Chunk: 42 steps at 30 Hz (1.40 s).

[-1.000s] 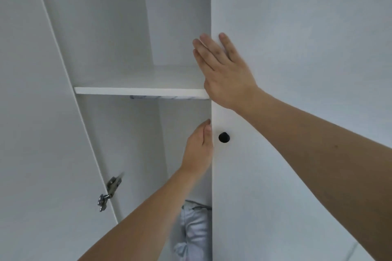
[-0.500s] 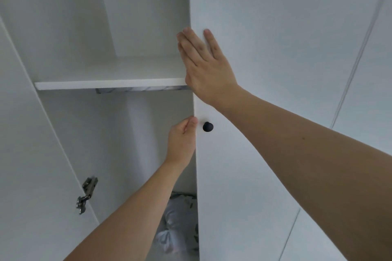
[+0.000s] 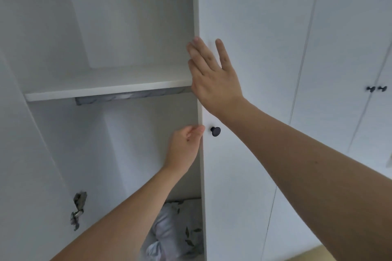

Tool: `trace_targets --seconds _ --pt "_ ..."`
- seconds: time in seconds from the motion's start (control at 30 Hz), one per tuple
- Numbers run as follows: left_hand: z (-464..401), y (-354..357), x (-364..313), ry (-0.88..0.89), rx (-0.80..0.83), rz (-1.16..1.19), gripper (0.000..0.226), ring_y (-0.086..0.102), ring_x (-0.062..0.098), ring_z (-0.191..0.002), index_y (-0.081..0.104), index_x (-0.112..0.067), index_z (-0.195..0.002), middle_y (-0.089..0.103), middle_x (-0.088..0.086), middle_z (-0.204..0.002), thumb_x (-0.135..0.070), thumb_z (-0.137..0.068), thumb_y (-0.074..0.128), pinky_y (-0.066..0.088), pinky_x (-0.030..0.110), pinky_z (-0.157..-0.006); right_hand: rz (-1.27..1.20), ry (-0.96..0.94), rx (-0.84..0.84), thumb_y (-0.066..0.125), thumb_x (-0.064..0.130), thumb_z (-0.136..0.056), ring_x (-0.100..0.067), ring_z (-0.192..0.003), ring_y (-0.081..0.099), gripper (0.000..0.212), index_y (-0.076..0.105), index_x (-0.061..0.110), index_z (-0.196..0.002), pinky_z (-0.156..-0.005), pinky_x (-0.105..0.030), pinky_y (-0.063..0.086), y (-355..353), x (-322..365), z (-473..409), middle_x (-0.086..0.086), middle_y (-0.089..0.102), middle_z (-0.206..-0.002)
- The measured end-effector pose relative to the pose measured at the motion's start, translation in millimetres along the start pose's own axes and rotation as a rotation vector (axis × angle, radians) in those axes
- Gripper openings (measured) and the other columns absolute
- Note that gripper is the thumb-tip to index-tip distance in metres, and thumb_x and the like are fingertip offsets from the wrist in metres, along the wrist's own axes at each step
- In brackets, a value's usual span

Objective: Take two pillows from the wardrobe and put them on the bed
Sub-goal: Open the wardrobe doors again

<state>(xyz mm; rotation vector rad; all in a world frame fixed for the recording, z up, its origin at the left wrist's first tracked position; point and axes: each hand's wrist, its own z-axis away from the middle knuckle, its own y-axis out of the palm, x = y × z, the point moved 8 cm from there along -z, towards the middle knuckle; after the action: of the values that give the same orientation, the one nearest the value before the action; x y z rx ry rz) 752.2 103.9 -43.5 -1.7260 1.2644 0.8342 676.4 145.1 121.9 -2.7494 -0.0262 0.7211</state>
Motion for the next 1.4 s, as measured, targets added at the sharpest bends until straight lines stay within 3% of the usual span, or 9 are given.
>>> trace_targets --seconds 0.07,0.13,0.4,0.53,0.73,0.9,1.03,1.27,1.4 --pt "11.9 4.5 -6.7 0.029 -0.009 0.000 0.032 0.064 0.007 -0.068 0.071 -0.019 -0.085 0.068 -0.013 -0.068 -0.047 -0.087 0.056 0.051 0.022 -0.070 -0.011 0.008 -0.049 0.034 0.004 -0.088 -0.027 -0.144 0.025 0.026 0.060 0.003 -0.094 -0.117 -0.055 0.011 -16.8 -3.6 7.4 -0.012 0.039 -0.150" --pt "27.2 9.7 -16.6 0.081 -0.031 -0.011 0.028 0.059 -0.004 -0.060 0.070 -0.024 -0.080 0.064 -0.022 -0.061 -0.048 -0.087 0.057 0.042 0.009 -0.059 -0.010 0.011 -0.105 0.037 0.005 -0.085 -0.027 -0.143 0.029 0.019 0.056 0.007 -0.083 -0.116 -0.057 0.018 -33.8 -10.0 18.2 -0.012 0.043 -0.147" --pt "82.5 58.8 -63.2 0.269 0.109 0.108 0.026 0.054 0.000 -0.053 0.059 -0.029 -0.064 0.060 -0.017 -0.056 -0.040 -0.086 0.065 0.037 0.009 -0.052 0.105 -0.003 -0.113 0.040 0.016 -0.086 -0.029 -0.142 0.029 0.017 0.055 0.011 -0.082 -0.114 -0.056 0.022 -95.4 -55.9 70.3 -0.006 0.042 -0.149" --pt "98.9 93.0 -90.0 0.375 0.275 0.123 0.019 0.064 0.009 -0.064 0.064 -0.019 -0.077 0.067 -0.008 -0.068 -0.037 -0.085 0.067 0.052 0.027 -0.060 0.201 0.008 -0.024 0.046 0.028 -0.090 -0.032 -0.143 0.027 0.021 0.056 0.010 -0.086 -0.114 -0.057 0.022 -119.6 -86.0 99.1 -0.007 0.036 -0.152" --pt "118.2 153.3 -124.7 0.408 0.428 0.180 0.022 0.064 0.003 -0.081 0.062 -0.026 -0.092 0.066 -0.014 -0.090 -0.040 -0.079 0.071 0.051 0.021 -0.071 0.340 0.096 0.149 0.043 0.030 -0.092 -0.029 -0.145 0.021 0.028 0.058 0.010 -0.106 -0.117 -0.053 0.016 -152.0 -138.5 140.7 -0.006 0.028 -0.156" --pt "121.8 203.5 -139.1 0.376 0.419 0.016 0.089 0.048 0.012 -0.121 0.038 -0.020 -0.137 0.041 -0.006 -0.140 -0.067 -0.067 0.069 0.043 0.029 -0.090 0.450 0.172 0.309 0.039 0.034 -0.097 -0.028 -0.147 0.017 0.036 0.053 0.012 -0.122 -0.119 -0.050 0.014 -171.8 -180.9 171.6 -0.006 0.021 -0.158" --pt "124.7 245.9 -152.8 0.349 0.423 -0.074 0.120 0.019 0.023 -0.144 0.012 -0.016 -0.150 0.010 0.004 -0.158 -0.077 -0.060 0.065 0.037 0.043 -0.107 0.527 0.226 0.429 0.038 0.034 -0.098 -0.029 -0.147 0.014 0.046 0.043 0.013 -0.139 -0.120 -0.049 0.010 -178.7 -216.0 191.0 -0.007 0.017 -0.160" --pt "133.4 317.9 -170.1 0.279 0.446 -0.215 0.128 -0.003 0.029 -0.147 -0.011 -0.021 -0.151 -0.013 0.004 -0.161 -0.079 -0.061 0.060 0.021 0.063 -0.109 0.655 0.331 0.676 0.031 0.042 -0.099 -0.025 -0.149 0.002 0.058 0.023 0.015 -0.150 -0.120 -0.047 -0.002 -173.4 -275.3 226.7 -0.006 0.006 -0.161" --pt "110.5 337.2 -171.2 0.215 0.392 -0.282 0.108 0.003 0.035 -0.146 -0.008 -0.025 -0.151 -0.005 0.005 -0.161 -0.069 -0.075 0.056 0.022 0.070 -0.105 0.736 0.368 0.778 0.022 0.046 -0.099 -0.023 -0.148 -0.004 0.061 0.017 0.015 -0.152 -0.118 -0.045 -0.010 -169.6 -303.2 247.8 -0.007 0.006 -0.161"
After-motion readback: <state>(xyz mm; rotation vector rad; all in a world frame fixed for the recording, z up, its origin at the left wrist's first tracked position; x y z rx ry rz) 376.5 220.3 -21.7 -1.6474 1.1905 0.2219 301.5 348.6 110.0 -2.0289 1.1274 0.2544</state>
